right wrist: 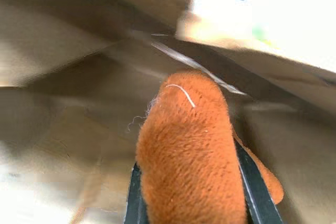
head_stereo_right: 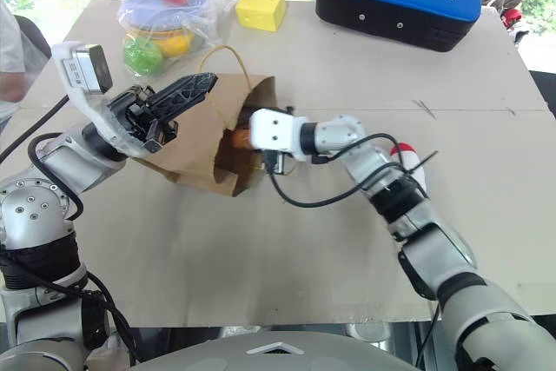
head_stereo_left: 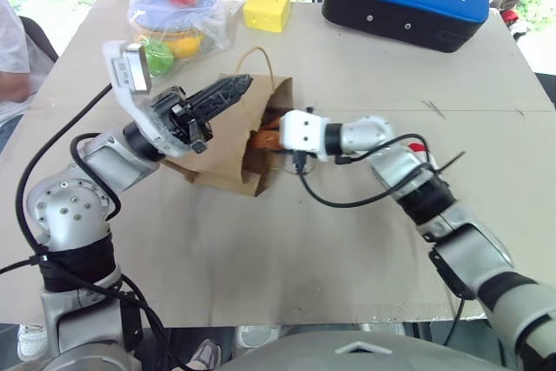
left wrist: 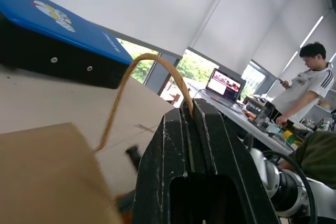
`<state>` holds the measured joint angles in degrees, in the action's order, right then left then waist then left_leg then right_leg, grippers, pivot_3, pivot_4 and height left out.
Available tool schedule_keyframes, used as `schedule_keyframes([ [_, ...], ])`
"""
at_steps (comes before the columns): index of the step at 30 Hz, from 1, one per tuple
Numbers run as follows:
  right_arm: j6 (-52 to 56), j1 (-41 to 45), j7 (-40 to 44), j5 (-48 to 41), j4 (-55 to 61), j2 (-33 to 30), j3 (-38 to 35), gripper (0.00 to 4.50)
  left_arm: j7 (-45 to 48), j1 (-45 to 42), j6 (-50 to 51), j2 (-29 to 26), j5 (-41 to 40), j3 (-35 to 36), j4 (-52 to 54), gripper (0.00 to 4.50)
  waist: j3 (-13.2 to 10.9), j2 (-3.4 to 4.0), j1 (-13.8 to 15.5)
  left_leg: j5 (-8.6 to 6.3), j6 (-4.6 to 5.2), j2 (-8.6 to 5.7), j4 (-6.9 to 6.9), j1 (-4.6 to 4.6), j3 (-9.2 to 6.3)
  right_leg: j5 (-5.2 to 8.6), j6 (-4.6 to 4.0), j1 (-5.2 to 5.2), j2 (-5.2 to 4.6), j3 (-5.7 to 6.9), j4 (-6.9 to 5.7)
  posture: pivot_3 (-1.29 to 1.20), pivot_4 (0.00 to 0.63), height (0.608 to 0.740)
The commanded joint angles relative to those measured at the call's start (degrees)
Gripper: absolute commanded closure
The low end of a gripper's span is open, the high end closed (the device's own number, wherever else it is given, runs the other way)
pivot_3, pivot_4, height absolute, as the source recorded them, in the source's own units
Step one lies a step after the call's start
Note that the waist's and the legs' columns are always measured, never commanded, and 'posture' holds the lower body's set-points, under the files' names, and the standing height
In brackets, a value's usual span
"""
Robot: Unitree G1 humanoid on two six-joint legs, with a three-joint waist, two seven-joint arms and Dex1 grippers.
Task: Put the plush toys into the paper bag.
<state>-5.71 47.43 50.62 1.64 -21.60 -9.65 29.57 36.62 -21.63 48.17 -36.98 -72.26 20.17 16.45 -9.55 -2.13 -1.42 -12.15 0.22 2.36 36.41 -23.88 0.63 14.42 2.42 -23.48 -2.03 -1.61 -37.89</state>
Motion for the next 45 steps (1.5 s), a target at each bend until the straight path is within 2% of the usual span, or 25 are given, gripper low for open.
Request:
schedule_keyframes([
  [1, -10.5, 2.2, -3.3, 3.6, -6.1, 1.1, -0.7, 2.30, 0.2, 0.2, -0.3, -0.1, -1.3, 1.0, 2.3, 4.50, 0.0, -0.02, 0.0, 0.00, 0.00, 0.00, 0.00, 0.00, -0.01, 0.00, 0.00, 0.00, 0.00, 0.00, -0.01, 0.00, 0.150, 0.740],
  [3, -11.7, 1.0, -2.8, 2.8, -5.5, 0.3, -2.2, 1.43, 0.1, 0.8, -0.3, -0.3, -1.5, 1.5, 2.6, 4.50, 0.0, -0.02, 0.3, 0.00, -0.01, -0.01, 0.00, -0.03, -0.03, 0.00, -0.01, 0.00, -0.03, 0.03, 0.00, 0.00, 0.150, 0.740],
  [8, -9.6, -3.4, 0.1, -0.1, -0.2, -2.3, -4.5, 1.43, 0.3, 2.6, -0.5, -0.5, -1.5, 2.2, 2.9, 4.50, 0.0, -0.03, 0.5, 0.00, -0.01, -0.04, 0.00, -0.03, -0.03, 0.00, 0.00, 0.02, -0.11, 0.03, 0.00, 0.00, 0.150, 0.740],
  [13, -0.8, -9.2, -1.0, 0.2, 8.2, -4.6, -6.0, 1.43, 0.8, 3.6, -0.9, -0.2, -0.7, 1.9, 3.1, 4.50, 0.0, -0.02, 0.3, 0.00, -0.01, -0.03, 0.00, 0.00, -0.04, 0.00, -0.01, 0.02, -0.09, 0.02, -0.04, 0.00, 0.150, 0.740],
  [22, 10.6, -12.5, -1.4, 0.1, 17.1, -6.4, -7.2, 1.43, 1.3, 3.1, -1.2, -0.4, 0.3, 1.6, 2.5, 4.50, 0.0, -0.04, 0.5, 0.00, -0.01, -0.03, 0.00, 0.01, -0.02, 0.00, -0.01, 0.02, -0.07, 0.02, -0.02, 0.00, 0.150, 0.740],
  [25, 8.8, -11.8, -1.9, 1.0, 15.7, -6.3, -7.0, 2.15, 1.1, 2.4, -1.1, -0.5, 0.2, 1.6, 2.5, 4.50, 0.0, -0.04, 0.5, 0.00, -0.01, -0.03, 0.00, 0.01, 0.00, 0.00, -0.01, 0.02, -0.07, 0.02, -0.02, 0.00, 0.150, 0.740],
  [30, 3.6, -9.5, -2.6, 3.2, 11.2, -4.2, -5.2, 4.48, 0.1, 0.4, -0.7, 0.2, -1.0, 0.9, 3.1, 4.50, 0.0, -0.04, 0.3, 0.00, -0.01, -0.04, 0.00, 0.01, -0.01, 0.00, -0.01, 0.02, -0.05, 0.02, -0.03, 0.00, 0.150, 0.740],
  [39, -4.7, -5.2, -1.2, 0.6, 8.3, 2.8, -5.3, 4.48, -1.8, -3.1, 0.8, 2.8, -5.5, -1.9, 4.6, 4.50, 0.0, -0.04, 0.4, 0.00, -0.01, -0.03, 0.00, 0.01, -0.02, 0.00, 0.00, 0.02, -0.05, 0.01, -0.03, 0.00, 0.150, 0.740],
  [45, -4.0, -5.6, 2.1, -4.0, 4.0, 7.1, -5.7, 4.48, -1.2, -4.2, 2.9, 4.0, -9.2, -4.1, 3.5, 4.50, 0.0, -0.06, 0.4, 0.01, -0.02, -0.03, 0.01, 0.02, -0.06, -0.01, 0.00, 0.05, -0.05, 0.03, -0.05, 0.00, 0.150, 0.740],
])
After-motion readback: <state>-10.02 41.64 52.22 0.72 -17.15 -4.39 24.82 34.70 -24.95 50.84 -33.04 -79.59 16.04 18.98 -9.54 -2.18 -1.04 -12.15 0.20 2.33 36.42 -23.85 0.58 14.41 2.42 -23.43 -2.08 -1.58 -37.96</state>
